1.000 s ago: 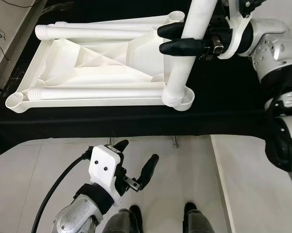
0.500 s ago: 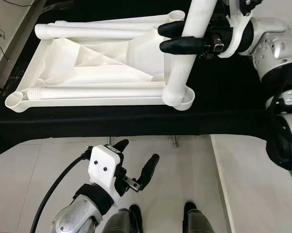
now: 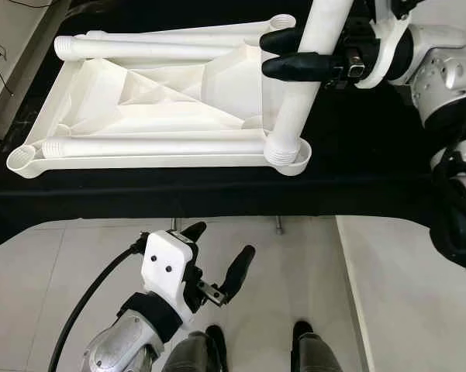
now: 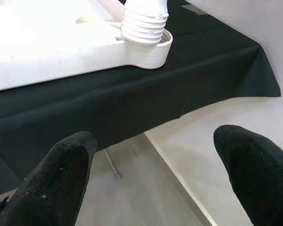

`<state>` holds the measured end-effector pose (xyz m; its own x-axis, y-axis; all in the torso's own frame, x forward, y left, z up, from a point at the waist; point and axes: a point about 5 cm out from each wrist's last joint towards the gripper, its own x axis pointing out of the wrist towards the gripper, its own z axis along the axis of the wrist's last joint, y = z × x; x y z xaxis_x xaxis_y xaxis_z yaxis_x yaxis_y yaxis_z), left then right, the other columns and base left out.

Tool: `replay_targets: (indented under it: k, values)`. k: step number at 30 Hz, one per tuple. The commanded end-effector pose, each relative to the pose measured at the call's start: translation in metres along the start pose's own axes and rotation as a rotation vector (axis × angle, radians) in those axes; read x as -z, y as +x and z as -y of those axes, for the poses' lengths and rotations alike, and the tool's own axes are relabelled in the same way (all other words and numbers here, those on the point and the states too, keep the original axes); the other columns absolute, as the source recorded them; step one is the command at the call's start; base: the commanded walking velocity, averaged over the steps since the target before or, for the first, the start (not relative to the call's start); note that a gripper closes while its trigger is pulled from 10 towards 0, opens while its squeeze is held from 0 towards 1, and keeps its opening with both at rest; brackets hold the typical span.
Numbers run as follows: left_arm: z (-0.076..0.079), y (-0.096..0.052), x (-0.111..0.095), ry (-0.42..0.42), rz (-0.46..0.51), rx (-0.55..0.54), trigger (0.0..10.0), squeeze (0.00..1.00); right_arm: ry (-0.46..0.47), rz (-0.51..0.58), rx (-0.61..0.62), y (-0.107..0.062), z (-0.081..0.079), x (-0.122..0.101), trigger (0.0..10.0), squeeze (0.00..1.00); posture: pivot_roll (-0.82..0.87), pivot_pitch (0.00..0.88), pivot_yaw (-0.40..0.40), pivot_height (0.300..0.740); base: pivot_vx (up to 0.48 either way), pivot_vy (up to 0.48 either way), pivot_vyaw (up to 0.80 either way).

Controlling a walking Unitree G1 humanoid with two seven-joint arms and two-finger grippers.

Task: Building children table

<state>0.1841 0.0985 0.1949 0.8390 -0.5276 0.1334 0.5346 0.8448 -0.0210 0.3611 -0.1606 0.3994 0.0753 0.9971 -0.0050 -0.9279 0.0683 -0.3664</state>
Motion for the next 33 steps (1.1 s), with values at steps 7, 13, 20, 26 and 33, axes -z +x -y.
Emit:
replay_targets:
  k: [7,13,20,26,33]
  values:
    - [0.000,-0.005,0.001,0.006,-0.026,0.006,10.0,0.00,0.025,-0.054,-0.001,-0.005,-0.001,0.005,10.0,0.00,0.02,0.386,0.111,0.740,0.000,0.000,0.00]
    - [0.000,-0.005,0.002,0.005,-0.028,0.010,10.0,0.00,0.034,-0.072,-0.007,-0.006,-0.002,0.008,10.0,0.00,0.01,0.384,0.114,0.740,0.000,0.000,0.00]
    - [0.001,-0.006,0.003,0.006,-0.033,0.014,10.0,0.00,0.039,-0.081,-0.002,-0.008,-0.002,0.010,10.0,0.00,0.02,0.377,0.115,0.740,0.000,0.000,0.00]
    - [0.002,-0.005,0.003,0.005,-0.032,0.015,10.0,0.00,0.060,-0.100,-0.025,-0.006,-0.005,0.015,10.0,0.00,0.02,0.374,0.114,0.740,0.000,0.000,0.00]
    - [0.002,-0.004,0.002,0.006,-0.029,0.015,10.0,0.00,0.086,-0.146,-0.070,-0.003,-0.011,0.023,10.0,0.00,0.01,0.379,0.113,0.740,0.000,0.000,0.00]
